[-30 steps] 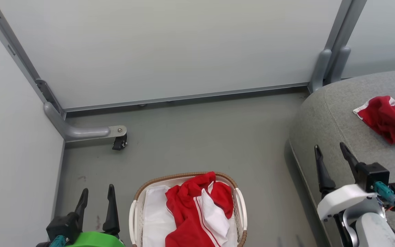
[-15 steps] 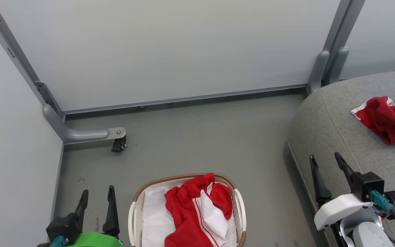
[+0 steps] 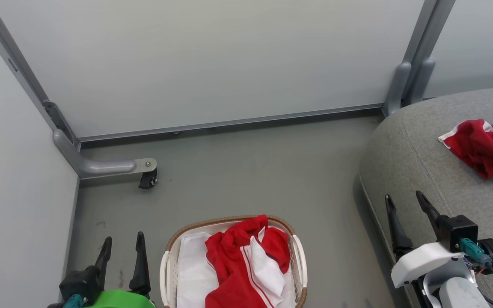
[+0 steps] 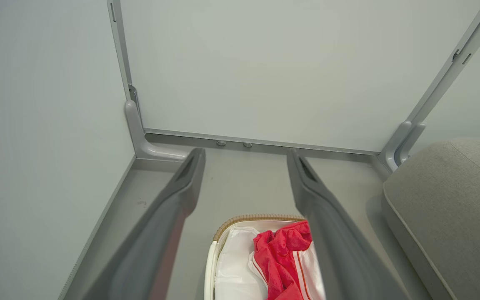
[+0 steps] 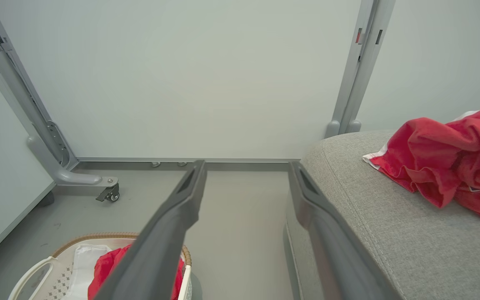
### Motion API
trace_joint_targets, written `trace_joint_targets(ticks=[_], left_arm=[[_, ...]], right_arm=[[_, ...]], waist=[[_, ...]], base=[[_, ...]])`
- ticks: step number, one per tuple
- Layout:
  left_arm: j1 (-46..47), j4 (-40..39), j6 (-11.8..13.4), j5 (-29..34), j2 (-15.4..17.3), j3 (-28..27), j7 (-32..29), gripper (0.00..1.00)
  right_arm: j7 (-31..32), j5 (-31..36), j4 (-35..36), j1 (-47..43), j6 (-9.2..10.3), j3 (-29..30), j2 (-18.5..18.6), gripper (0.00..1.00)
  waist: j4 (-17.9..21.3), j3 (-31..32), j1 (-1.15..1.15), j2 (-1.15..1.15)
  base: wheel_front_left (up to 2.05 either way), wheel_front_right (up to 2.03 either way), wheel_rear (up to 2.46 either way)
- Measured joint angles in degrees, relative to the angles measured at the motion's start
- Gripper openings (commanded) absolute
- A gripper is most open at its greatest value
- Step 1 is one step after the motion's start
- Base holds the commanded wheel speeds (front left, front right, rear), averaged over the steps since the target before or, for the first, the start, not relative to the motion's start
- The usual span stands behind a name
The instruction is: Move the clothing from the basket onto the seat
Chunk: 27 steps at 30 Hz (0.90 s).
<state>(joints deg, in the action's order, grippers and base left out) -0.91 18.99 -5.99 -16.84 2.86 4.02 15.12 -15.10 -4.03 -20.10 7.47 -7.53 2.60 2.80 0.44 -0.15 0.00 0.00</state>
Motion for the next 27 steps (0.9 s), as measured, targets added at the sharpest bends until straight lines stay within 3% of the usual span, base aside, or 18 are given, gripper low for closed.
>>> trace_joint_targets(ticks=[14, 27], left_arm=[[4.41, 2.66, -0.41, 2.25, -0.02, 4.32, 0.0, 1.0], [22.86, 24.26, -0.99, 2.66, -0.12, 16.38, -0.52, 1.0]], right_arm=[[0.0, 0.58, 1.69, 1.82, 0.0, -0.7, 0.01, 1.0], [0.01, 1.38, 5.81, 8.8, 0.0, -2.05, 0.01, 1.0]], waist=[[0.58, -3.2, 0.0, 0.0], [3.58, -14.21, 0.0, 0.0]], base=[[0.0, 0.0, 0.0], [0.0, 0.0, 0.0]])
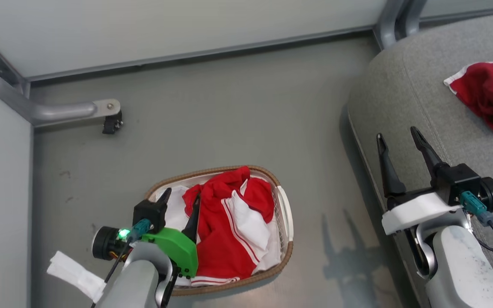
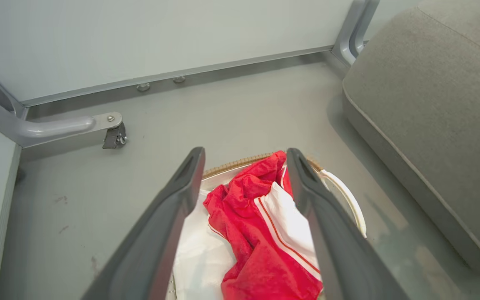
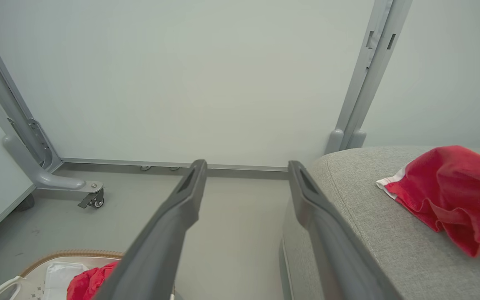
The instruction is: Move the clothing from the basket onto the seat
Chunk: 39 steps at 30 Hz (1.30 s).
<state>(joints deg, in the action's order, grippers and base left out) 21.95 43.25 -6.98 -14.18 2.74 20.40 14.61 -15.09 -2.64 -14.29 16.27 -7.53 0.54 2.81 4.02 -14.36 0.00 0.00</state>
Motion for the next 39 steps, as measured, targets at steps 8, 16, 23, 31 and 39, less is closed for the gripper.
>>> trace_joint_targets(ticks=[8, 16, 23, 31, 39], left_arm=[[9.42, 13.94, -0.11, 1.2, -0.07, 5.75, -4.43, 1.0], [15.02, 22.82, -0.07, 1.8, 0.12, 7.12, -5.99, 1.0], [18.69, 26.39, 0.53, 1.98, 2.12, 7.38, -5.89, 1.0], [21.73, 28.42, 1.46, 1.03, 3.56, 6.69, -6.57, 1.0], [22.79, 29.37, 1.35, 0.59, 3.88, 7.4, -7.99, 0.04]], right_arm=[[0.0, -0.99, 3.65, 4.32, 0.0, -2.14, 0.05, 1.0], [0.0, -3.45, 7.42, 6.59, 0.0, -4.58, 0.07, 1.0], [0.0, -6.06, 9.2, 9.17, 0.0, -5.64, 0.08, 1.0], [0.0, -7.98, 10.29, 11.23, 0.0, -7.02, 0.07, 1.0], [0.0, -9.01, 9.98, 11.72, 0.0, -8.14, 0.04, 1.0]], waist=[[2.96, -9.33, 0.0, 0.0], [6.24, -18.59, -0.01, 0.0], [9.18, -25.39, -0.01, 0.0], [12.44, -31.96, -0.01, 0.0], [15.35, -35.29, -0.01, 0.0]], base=[[0.0, 0.0, 0.0], [0.0, 0.0, 0.0], [0.0, 0.0, 0.0], [0.0, 0.0, 0.0], [0.0, 0.0, 0.0]])
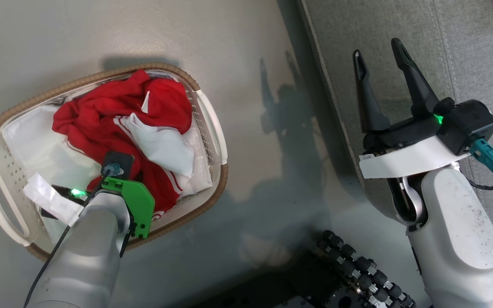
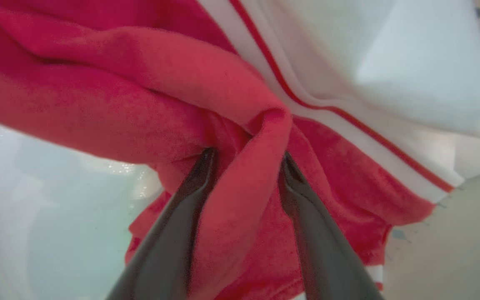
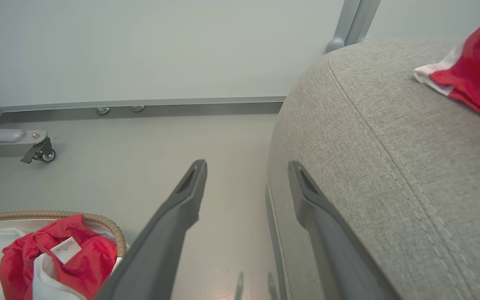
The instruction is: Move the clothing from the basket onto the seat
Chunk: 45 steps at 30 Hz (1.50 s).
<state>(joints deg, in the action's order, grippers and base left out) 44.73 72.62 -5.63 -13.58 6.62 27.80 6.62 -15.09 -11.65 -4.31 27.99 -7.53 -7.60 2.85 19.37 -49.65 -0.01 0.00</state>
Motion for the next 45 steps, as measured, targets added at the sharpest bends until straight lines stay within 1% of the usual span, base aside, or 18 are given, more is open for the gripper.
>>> trace_joint_targets(ticks=[1, 8, 15, 20, 24, 30, 37, 41, 45], left_arm=[[0.0, 0.02, -0.21, -0.03, -0.09, 0.08, 0.01, 0.0], [-0.45, 0.2, -0.91, -0.48, -0.86, 1.25, 2.58, 0.0], [-2.47, -0.69, -1.43, -0.94, -1.87, 2.7, 6.17, 0.0], [-4.21, -4.0, -1.67, -1.1, -2.22, 4.58, 7.78, 0.0], [-5.61, -8.61, -1.69, -1.25, -1.67, 6.51, 8.26, 0.0], [-8.04, -18.04, -1.77, -0.47, 1.99, 10.82, 8.35, 0.0], [-8.55, -26.28, -1.88, -0.6, 5.75, 16.57, 8.4, 0.0], [-6.89, -30.84, -1.92, -2.21, 8.81, 20.26, 7.94, 0.0], [-3.54, -36.06, -1.92, -4.2, 11.55, 24.03, 5.54, 0.0]], right_arm=[[0.0, 0.0, -0.21, 0.0, 0.0, 0.0, 0.0, 1.0], [0.0, 0.66, -1.82, -0.3, 0.0, 0.33, -0.01, 1.0], [0.0, 3.49, -3.03, -1.69, 0.0, 1.03, -0.05, 1.0], [0.0, 5.61, -3.87, -3.58, 0.0, 1.98, -0.07, 1.0], [0.0, 7.81, -4.97, -5.68, 0.0, 2.66, -0.09, 1.0], [0.0, 9.67, -6.51, -9.6, 0.0, 3.27, -0.08, 1.0], [0.0, 11.31, -8.36, -14.89, 0.0, 3.3, -0.08, 1.0], [0.0, 11.82, -8.82, -16.94, 0.0, 2.86, -0.08, 1.0], [0.0, 12.18, -9.2, -18.25, 0.0, 2.04, -0.07, 1.0]], waist=[[0.21, -0.08, 0.0, 0.0], [0.03, 1.85, 0.0, 0.0], [-1.61, 6.48, 0.0, 0.0], [-3.21, 11.13, 0.01, 0.0], [-4.66, 15.41, 0.01, 0.0], [-6.69, 22.5, 0.01, 0.0], [-8.68, 31.7, 0.01, 0.0], [-9.53, 36.95, 0.01, 0.0], [-10.17, 41.9, 0.02, 0.0]], base=[[0.0, 0.0, 0.0], [0.0, 0.0, 0.0], [0.0, 0.0, 0.0], [0.0, 0.0, 0.0], [0.0, 0.0, 0.0], [0.0, 0.0, 0.0], [0.0, 0.0, 0.0], [0.0, 0.0, 0.0], [0.0, 0.0, 0.0]])
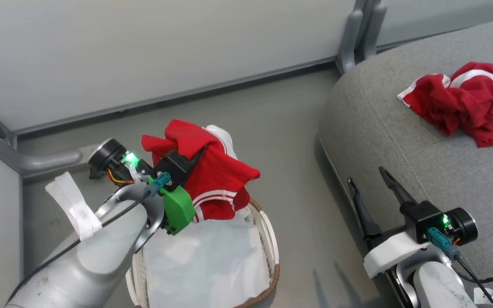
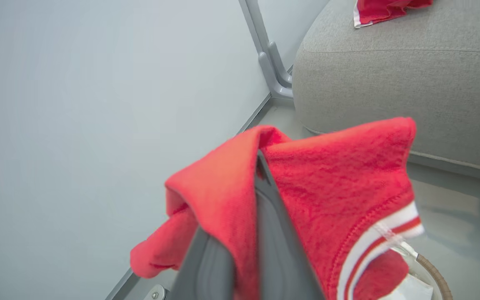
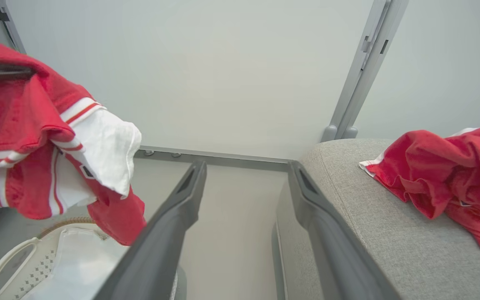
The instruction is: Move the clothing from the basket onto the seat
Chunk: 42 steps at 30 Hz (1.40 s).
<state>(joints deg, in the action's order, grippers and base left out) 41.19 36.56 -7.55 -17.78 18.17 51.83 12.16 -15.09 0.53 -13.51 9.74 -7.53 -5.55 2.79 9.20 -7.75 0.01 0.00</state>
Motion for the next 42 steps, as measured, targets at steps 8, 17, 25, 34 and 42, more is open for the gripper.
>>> trace_joint_targets(ticks=[8, 17, 25, 34, 42], left_arm=[[8.55, -8.32, 0.0, -3.36, 3.11, 2.68, -4.64, 0.0], [14.54, -12.06, 0.0, -4.93, 2.79, 5.05, -6.01, 0.0], [17.64, -14.73, 0.0, -5.75, 2.45, 7.77, -5.67, 0.0], [18.58, -17.28, -0.01, -6.39, 1.67, 10.26, -4.93, 0.0], [19.47, -18.41, 0.0, -7.19, 0.43, 12.63, -3.74, 0.0]], right_arm=[[0.0, 0.08, -0.37, -0.64, 0.0, -2.4, 0.0, 1.0], [-0.01, 0.09, -1.7, 1.7, 0.0, -6.36, 0.0, 1.0], [0.0, 2.56, -7.43, 6.36, 0.0, -8.86, 0.01, 1.0], [0.0, 6.14, -17.41, 15.05, 0.0, -9.8, 0.02, 1.0], [0.0, 2.63, -25.87, 21.35, 0.0, -17.72, 2.15, 1.0]], waist=[[-1.13, 7.37, 0.0, 0.0], [-2.4, 10.68, 0.0, 0.0], [-3.48, 11.02, 0.0, 0.0], [-5.2, 10.96, 0.0, 0.0], [-6.83, 10.92, 0.0, 0.0]], base=[[0.0, 0.0, 0.0], [0.0, 0.0, 0.0], [0.0, 0.0, 0.0], [0.0, 0.0, 0.0], [0.0, 0.0, 0.0]])
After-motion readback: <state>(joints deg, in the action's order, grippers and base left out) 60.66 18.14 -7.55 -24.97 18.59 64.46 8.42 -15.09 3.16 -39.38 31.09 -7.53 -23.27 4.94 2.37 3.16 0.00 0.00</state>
